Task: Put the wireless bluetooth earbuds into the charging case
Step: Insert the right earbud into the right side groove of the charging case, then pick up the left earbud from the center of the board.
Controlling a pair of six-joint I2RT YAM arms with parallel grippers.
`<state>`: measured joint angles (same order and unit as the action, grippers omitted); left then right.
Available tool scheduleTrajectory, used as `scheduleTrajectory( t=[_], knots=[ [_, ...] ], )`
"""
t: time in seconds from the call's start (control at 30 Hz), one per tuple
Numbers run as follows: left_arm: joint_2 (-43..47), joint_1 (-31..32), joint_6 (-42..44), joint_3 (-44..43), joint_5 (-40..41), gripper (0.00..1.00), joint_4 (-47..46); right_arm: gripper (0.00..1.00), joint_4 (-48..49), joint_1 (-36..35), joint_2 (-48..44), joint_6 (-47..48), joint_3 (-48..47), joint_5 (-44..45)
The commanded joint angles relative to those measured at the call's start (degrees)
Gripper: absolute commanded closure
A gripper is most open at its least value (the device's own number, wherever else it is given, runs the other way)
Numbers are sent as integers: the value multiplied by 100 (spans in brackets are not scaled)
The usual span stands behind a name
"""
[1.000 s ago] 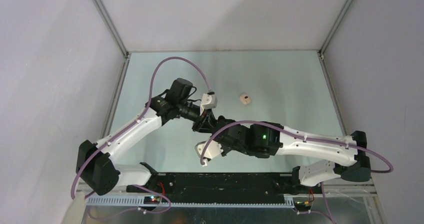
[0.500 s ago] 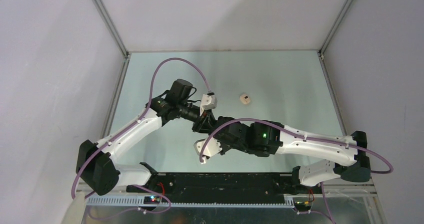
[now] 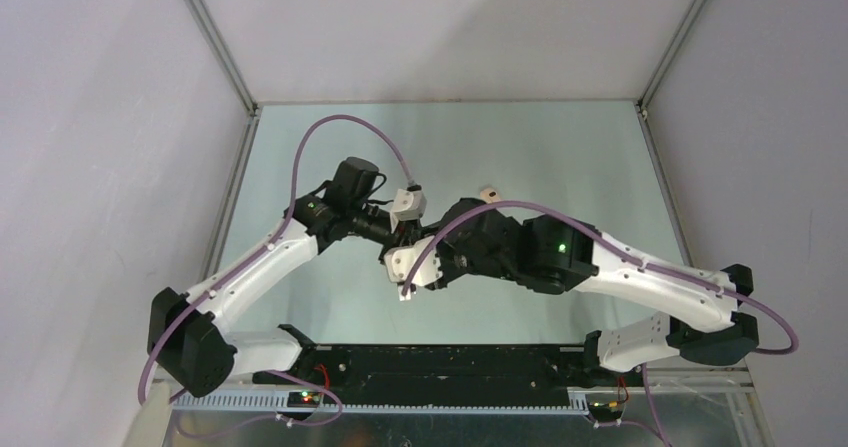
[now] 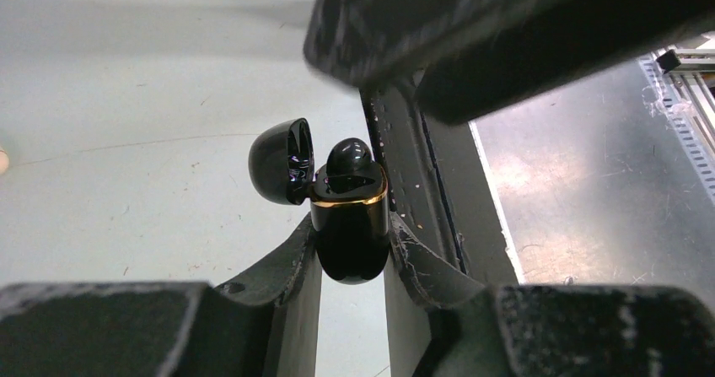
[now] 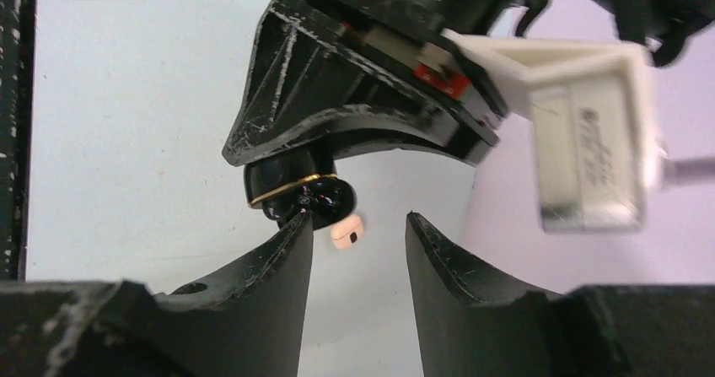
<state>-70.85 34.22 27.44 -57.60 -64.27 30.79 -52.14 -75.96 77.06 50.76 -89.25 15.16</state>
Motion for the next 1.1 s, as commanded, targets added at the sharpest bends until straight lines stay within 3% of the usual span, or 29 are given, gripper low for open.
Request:
scheduleTrajectory(
  t=[0.0, 0.13, 0.23, 0.47, 0.63, 0.73, 0.9, 1.07],
  knots=[
    [275, -128, 147, 57, -377, 100, -71, 51, -425, 166, -193, -297, -593, -627],
    [536, -287, 220, 25, -444, 100, -19, 50, -552, 503, -450, -414, -729, -1120],
    [855, -608, 326, -79, -442, 100, 134, 41, -373, 1048, -704, -570, -687, -1979],
    [1671, -1594, 181, -182, -553, 100, 85, 20, 516, 2243, -585, -1134, -405, -2632],
    [1974, -2271, 603, -421, -464, 100, 602, 12, 1203, 2885, 265, -1585, -547, -3227],
    [2023, -2670, 803, -581, -610, 100, 955, 9, 1667, 3262, 874, -2392, -921, -3638],
    [2121, -3607, 1033, -693, -889, 100, 1171, 11, 2085, 3926, 2465, -4015, -1552, -4758],
    [2231, -4319, 763, -403, -1298, 100, 872, 18, 2325, 3936, 3849, -5268, -2364, -5471]
  ],
)
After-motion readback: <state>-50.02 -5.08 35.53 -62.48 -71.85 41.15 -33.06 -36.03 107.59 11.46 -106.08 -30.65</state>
